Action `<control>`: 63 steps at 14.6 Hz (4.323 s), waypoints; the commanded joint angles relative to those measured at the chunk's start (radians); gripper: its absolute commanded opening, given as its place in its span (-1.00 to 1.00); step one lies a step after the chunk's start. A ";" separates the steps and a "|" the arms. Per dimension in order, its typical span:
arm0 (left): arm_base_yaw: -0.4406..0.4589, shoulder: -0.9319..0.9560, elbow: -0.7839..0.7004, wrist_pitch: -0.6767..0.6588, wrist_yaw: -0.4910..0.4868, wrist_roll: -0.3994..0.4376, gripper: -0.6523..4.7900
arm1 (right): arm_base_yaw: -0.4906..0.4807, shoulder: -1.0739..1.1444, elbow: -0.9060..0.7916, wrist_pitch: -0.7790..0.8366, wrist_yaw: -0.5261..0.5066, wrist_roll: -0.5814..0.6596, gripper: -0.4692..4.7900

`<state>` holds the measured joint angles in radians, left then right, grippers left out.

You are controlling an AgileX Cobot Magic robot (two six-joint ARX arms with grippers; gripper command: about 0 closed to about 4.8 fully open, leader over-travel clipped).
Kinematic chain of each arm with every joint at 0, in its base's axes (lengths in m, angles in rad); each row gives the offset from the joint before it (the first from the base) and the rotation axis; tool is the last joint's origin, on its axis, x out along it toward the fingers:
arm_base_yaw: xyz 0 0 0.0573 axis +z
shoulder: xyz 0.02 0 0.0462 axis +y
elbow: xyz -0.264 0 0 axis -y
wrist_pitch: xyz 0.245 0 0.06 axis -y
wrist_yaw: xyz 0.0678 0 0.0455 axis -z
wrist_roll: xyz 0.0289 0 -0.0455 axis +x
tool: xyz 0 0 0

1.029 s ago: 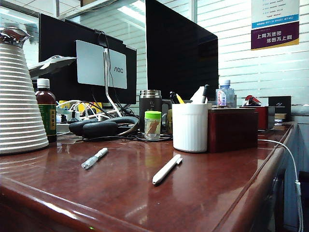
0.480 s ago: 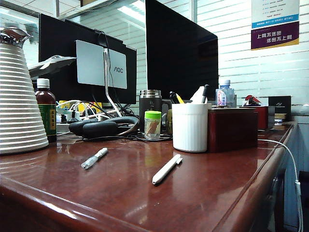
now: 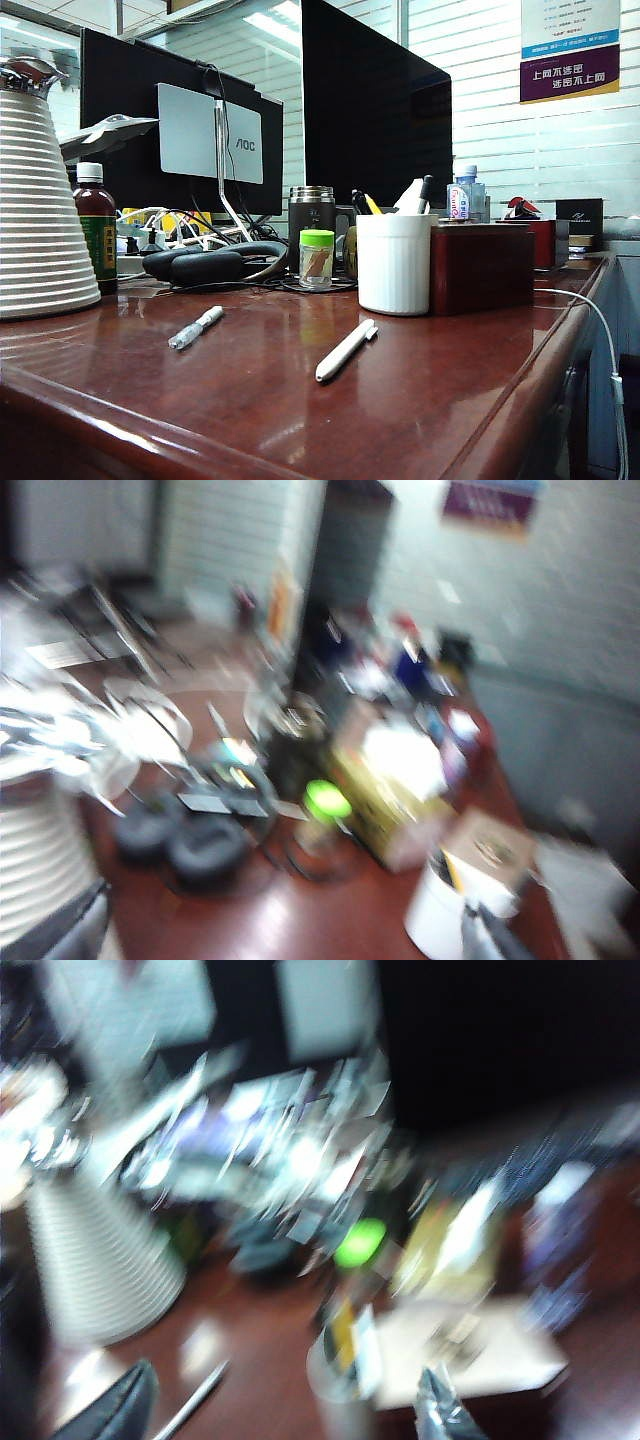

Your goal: Pick up all the pens on the desk and put them into the pen holder one by one.

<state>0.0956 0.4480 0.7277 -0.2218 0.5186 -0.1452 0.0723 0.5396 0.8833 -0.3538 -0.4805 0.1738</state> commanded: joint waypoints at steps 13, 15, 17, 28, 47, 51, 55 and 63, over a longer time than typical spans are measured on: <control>-0.685 0.652 0.089 -0.376 -0.571 0.111 1.00 | 0.622 0.796 0.064 -0.041 0.352 0.265 0.46; -0.685 0.653 0.089 -0.376 -0.568 0.111 1.00 | 0.627 0.900 0.068 -0.037 0.400 0.310 0.46; -0.684 0.653 0.089 -0.385 -0.576 0.117 1.00 | 0.627 0.978 0.069 -0.031 0.405 0.332 0.46; -0.684 0.653 0.089 -0.392 -0.594 0.164 1.00 | 0.676 1.164 0.069 0.046 0.459 0.352 0.46; -0.684 0.653 0.089 -0.405 -0.639 0.175 1.00 | 0.612 0.943 0.358 0.467 0.433 -0.068 -0.84; -0.684 0.653 0.089 -0.405 -0.679 0.175 1.00 | 0.479 0.946 0.278 0.764 0.434 -0.156 -0.84; -0.684 0.654 0.089 -0.383 -0.710 0.224 1.00 | 0.431 0.986 0.089 0.998 0.428 -0.154 -0.84; -0.684 0.654 0.089 -0.338 -0.723 0.224 1.00 | 0.432 1.159 0.060 1.054 0.441 -0.233 -0.84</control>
<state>-0.5888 1.1038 0.8093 -0.5663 -0.1986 0.0753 0.5041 1.7031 0.9413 0.6758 -0.0643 -0.0338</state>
